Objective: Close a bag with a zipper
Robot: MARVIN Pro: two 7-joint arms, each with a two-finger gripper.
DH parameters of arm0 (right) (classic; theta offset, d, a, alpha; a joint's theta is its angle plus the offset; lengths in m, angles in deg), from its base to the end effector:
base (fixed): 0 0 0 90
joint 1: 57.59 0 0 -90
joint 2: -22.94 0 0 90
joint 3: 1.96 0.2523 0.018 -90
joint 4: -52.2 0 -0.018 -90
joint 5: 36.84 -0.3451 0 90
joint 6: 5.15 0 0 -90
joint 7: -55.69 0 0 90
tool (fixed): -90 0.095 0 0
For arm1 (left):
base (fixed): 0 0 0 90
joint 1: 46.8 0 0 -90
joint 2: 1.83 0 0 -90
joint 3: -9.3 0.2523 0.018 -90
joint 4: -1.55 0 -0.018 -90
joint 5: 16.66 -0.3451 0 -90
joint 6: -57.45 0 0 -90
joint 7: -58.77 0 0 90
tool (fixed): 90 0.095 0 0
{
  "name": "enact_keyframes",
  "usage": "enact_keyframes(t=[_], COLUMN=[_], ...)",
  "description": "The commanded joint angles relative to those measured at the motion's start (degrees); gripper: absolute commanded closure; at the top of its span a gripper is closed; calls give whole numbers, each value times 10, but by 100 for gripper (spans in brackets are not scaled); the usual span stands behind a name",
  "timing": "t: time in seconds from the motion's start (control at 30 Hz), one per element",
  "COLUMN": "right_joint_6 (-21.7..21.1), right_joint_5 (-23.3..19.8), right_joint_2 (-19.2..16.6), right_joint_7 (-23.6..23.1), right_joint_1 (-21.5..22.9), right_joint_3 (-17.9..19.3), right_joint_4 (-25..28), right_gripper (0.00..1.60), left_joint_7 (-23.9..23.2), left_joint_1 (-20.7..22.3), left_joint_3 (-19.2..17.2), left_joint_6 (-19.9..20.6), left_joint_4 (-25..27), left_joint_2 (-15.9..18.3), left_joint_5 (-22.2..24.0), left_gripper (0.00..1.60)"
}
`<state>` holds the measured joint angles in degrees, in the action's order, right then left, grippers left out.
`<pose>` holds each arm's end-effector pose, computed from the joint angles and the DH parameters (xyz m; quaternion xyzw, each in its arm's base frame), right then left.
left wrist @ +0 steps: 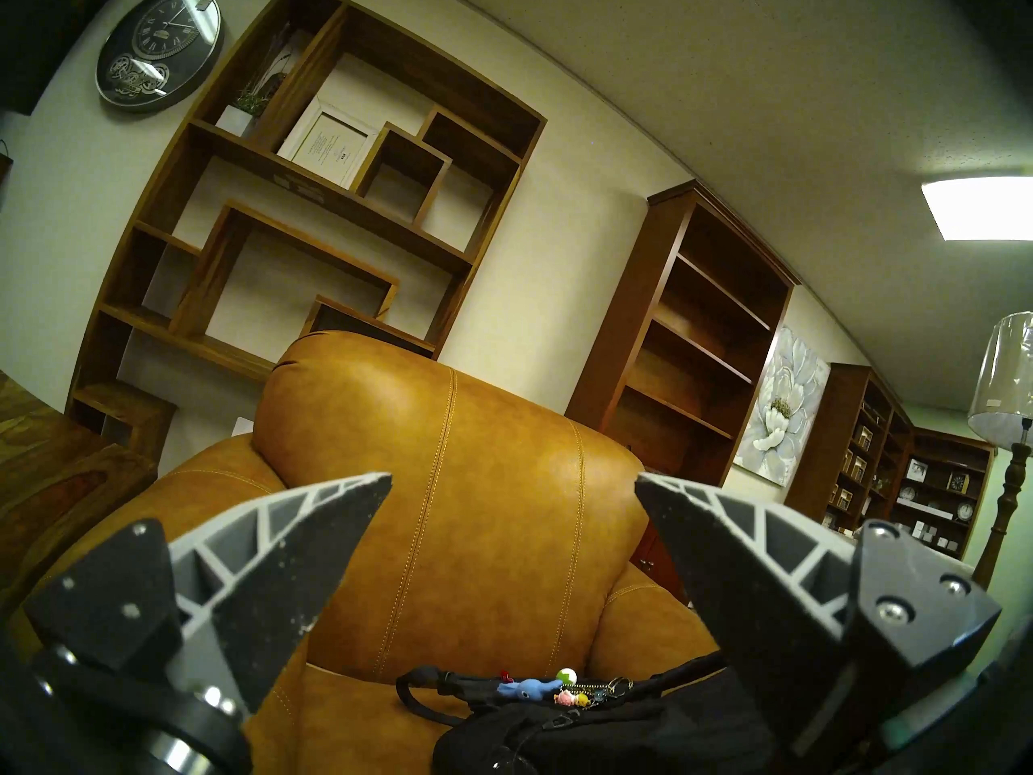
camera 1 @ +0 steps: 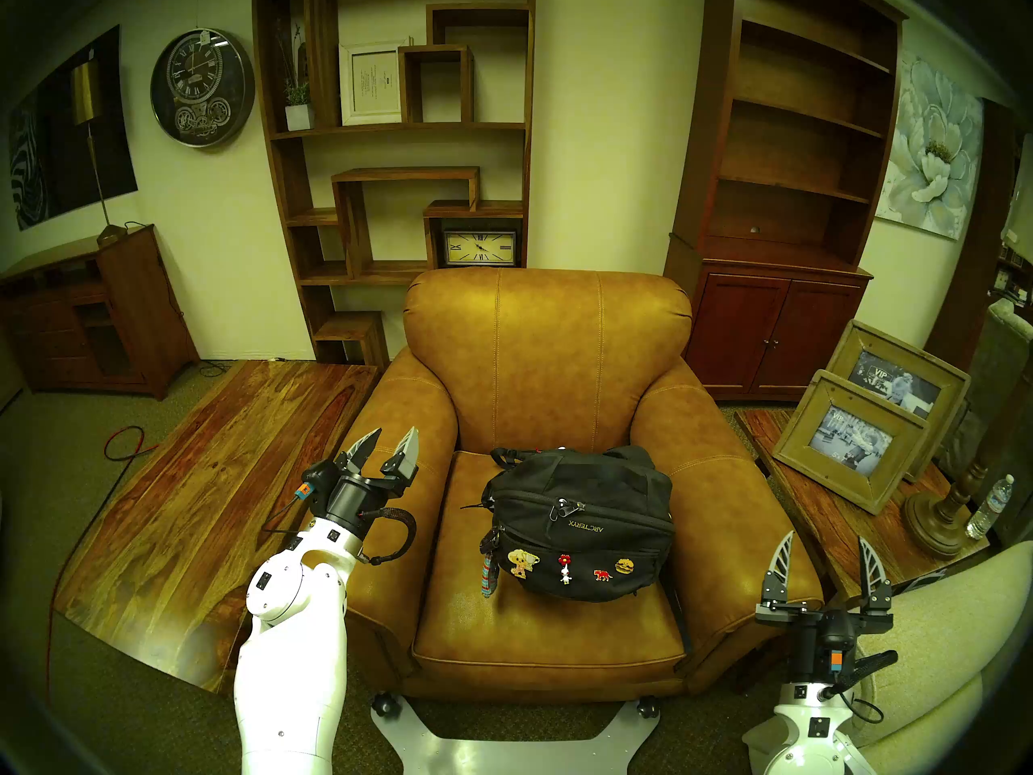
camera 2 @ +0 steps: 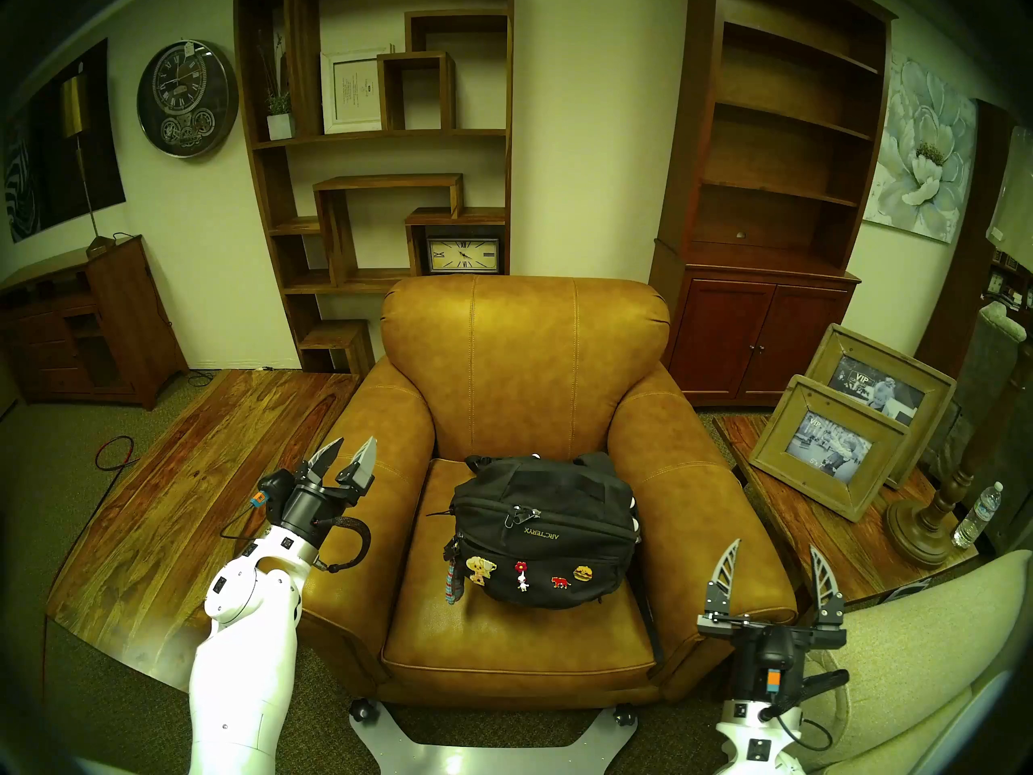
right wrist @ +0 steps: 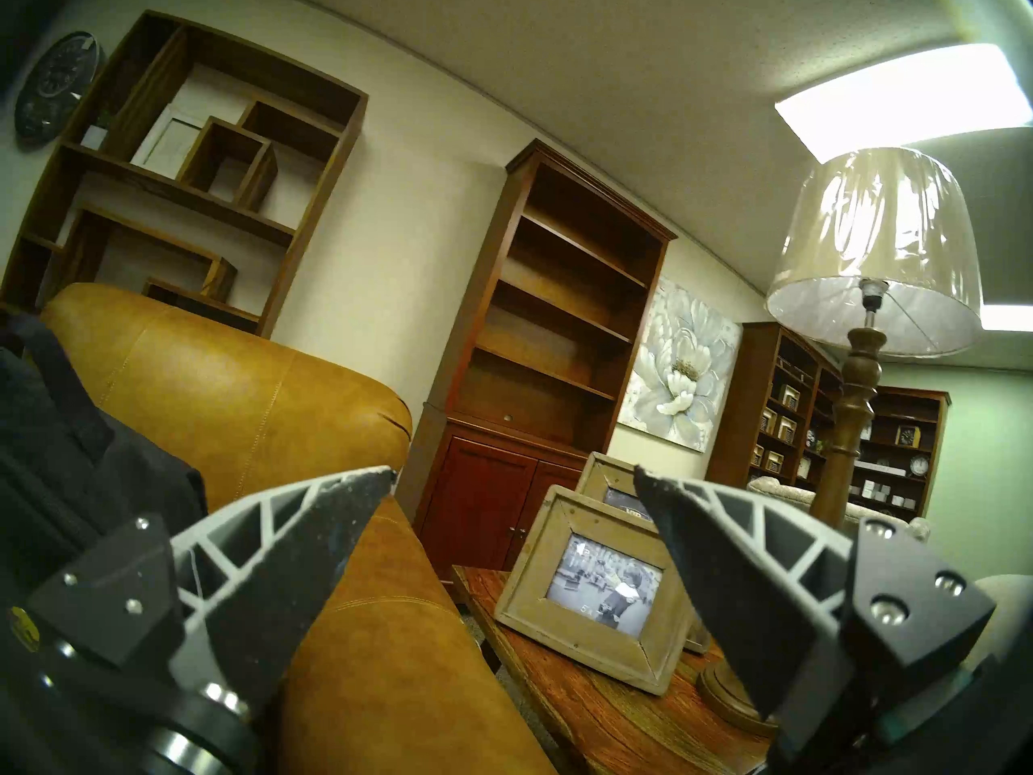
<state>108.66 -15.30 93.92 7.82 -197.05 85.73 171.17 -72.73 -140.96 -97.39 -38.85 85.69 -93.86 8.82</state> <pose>0.2254 -0.0409 -0.2843 0.5818 0.0570 0.7683 0.2608 0.4089 0.0633 -0.3116 0.6216 0.0256 0.7326 0.2761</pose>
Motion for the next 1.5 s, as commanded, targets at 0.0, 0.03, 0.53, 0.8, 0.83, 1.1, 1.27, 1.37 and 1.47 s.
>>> enact_keyframes(t=[0.0,0.03,0.53,0.8,0.83,1.1,1.27,1.37,1.47], right_joint_6=[-17,-23,-64,-87,-90,-116,-111,-109,-109], right_joint_5=[79,89,187,267,272,332,354,379,392], right_joint_2=[-23,-19,-1,-31,-30,-32,-23,0,15], right_joint_7=[-44,-48,-83,-150,-153,-250,-292,-343,-371], right_joint_1=[54,62,116,133,134,187,210,236,255], right_joint_3=[-55,-64,-123,-162,-165,-223,-237,-243,-246], right_joint_4=[22,22,5,10,11,-10,-25,-45,-57], right_gripper=[0,0,0,0,0,0,0,0,0], left_joint_7=[-23,-26,-163,-150,-146,-175,-183,-190,-196], left_joint_1=[28,32,99,154,149,190,194,199,201], left_joint_3=[-3,-3,43,72,75,81,79,78,76], left_joint_6=[-19,-22,-5,-10,-11,-39,-50,-65,-72], left_joint_4=[-23,-30,-147,-197,-192,-263,-281,-300,-307], left_joint_2=[32,35,117,116,117,124,128,132,134], left_joint_5=[-9,-10,-19,-43,-42,-52,-53,-55,-53], left_gripper=[0,0,0,0,0,0,0,0,0])
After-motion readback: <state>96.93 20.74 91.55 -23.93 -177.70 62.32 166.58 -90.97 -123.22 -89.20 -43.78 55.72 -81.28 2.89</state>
